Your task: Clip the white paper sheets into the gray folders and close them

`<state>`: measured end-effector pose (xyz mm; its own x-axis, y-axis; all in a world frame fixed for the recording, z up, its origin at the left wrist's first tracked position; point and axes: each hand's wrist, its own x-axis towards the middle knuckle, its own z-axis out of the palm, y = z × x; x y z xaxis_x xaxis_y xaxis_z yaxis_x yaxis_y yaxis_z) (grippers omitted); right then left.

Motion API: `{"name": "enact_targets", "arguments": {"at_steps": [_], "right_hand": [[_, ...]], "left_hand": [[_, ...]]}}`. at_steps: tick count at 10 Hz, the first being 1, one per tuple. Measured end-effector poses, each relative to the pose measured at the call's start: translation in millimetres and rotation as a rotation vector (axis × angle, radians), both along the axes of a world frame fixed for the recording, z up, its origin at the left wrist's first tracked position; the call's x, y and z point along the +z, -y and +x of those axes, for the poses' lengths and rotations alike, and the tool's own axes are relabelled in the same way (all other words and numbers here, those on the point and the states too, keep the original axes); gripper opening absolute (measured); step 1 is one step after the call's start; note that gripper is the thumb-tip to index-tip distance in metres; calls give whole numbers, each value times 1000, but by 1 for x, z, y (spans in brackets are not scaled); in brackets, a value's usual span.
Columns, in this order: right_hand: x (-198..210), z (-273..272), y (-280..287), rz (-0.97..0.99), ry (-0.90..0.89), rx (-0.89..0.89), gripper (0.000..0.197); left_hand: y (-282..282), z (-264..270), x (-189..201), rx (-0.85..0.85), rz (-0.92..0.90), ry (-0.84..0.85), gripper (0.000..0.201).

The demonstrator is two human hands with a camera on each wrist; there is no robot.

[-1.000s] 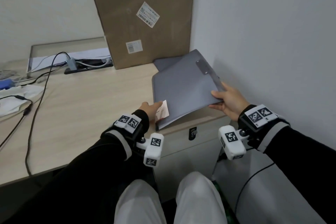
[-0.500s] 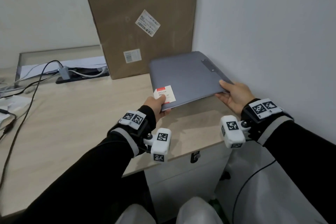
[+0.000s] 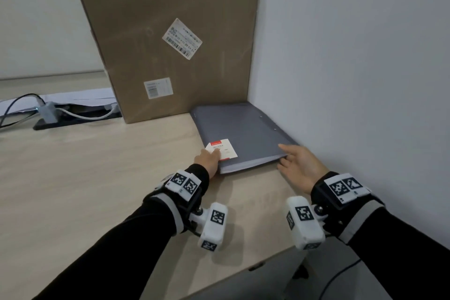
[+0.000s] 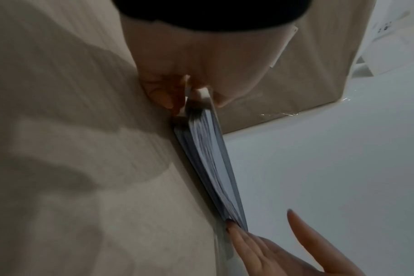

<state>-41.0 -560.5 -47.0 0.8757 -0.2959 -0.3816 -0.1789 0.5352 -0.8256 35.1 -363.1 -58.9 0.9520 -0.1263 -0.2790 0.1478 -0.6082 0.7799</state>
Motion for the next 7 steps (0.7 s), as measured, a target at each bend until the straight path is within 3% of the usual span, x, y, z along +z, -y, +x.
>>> {"name": "enact_targets", "arguments": {"at_steps": [2, 5, 6, 7], "right_hand": [[10, 17, -6, -67, -40, 31, 53], [-2, 44, -4, -74, -138, 113, 84], [-2, 40, 2, -38, -121, 81, 78], [5, 29, 9, -115, -111, -1, 60]], "left_hand": [[12, 28, -1, -26, 174, 36, 50], [9, 39, -9, -30, 153, 30, 53], [4, 42, -6, -36, 139, -35, 53], [-9, 49, -4, 1, 34, 9, 55]]}}
